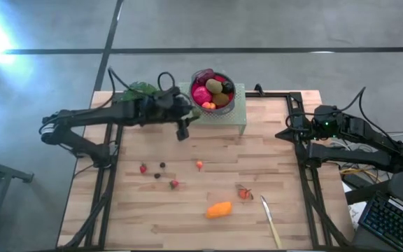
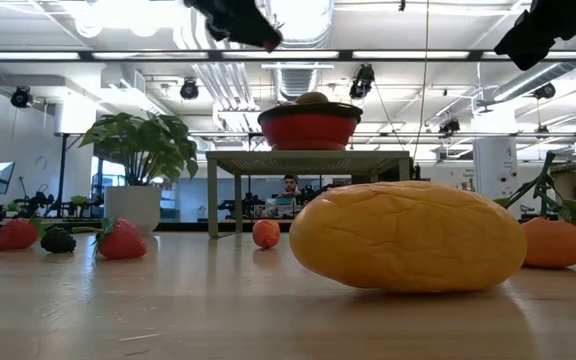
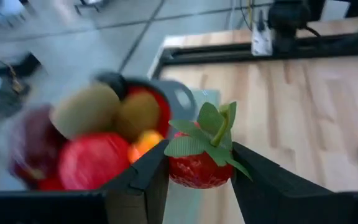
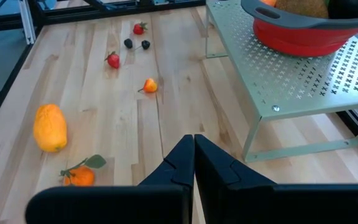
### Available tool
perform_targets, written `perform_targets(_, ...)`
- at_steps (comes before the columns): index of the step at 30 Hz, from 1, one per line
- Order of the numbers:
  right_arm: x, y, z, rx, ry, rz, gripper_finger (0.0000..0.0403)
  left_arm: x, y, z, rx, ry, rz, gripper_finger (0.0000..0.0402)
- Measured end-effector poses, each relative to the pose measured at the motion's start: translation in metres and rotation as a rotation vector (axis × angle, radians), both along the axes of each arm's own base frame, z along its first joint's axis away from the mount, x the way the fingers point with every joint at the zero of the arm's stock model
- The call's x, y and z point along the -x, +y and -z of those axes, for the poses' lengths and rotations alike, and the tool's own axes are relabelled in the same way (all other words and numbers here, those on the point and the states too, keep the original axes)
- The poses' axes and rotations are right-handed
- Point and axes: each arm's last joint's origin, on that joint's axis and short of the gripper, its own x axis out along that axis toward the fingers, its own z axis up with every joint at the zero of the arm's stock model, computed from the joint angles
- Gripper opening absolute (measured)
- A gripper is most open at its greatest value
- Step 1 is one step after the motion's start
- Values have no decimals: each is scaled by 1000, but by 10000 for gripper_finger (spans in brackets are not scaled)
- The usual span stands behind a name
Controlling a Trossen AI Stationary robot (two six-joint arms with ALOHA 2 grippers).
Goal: Pick & Place Fruit
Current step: Put the strawberry into the red strainer bowl on the shelf
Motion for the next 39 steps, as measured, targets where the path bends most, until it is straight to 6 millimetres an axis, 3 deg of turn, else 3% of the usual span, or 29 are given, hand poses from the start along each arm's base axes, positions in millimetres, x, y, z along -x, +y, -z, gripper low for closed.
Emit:
perform_targets(10, 0, 0, 0, 0, 0, 0, 8, -40, 40, -9, -48, 23, -76, 156)
perform_targets(20, 0, 0, 0, 0, 0, -1, 8, -74, 62, 12, -65, 122, -84, 158)
perform_targets(39, 0, 0, 0, 0, 0, 0, 8, -75, 63, 17, -170, 190, -25, 159)
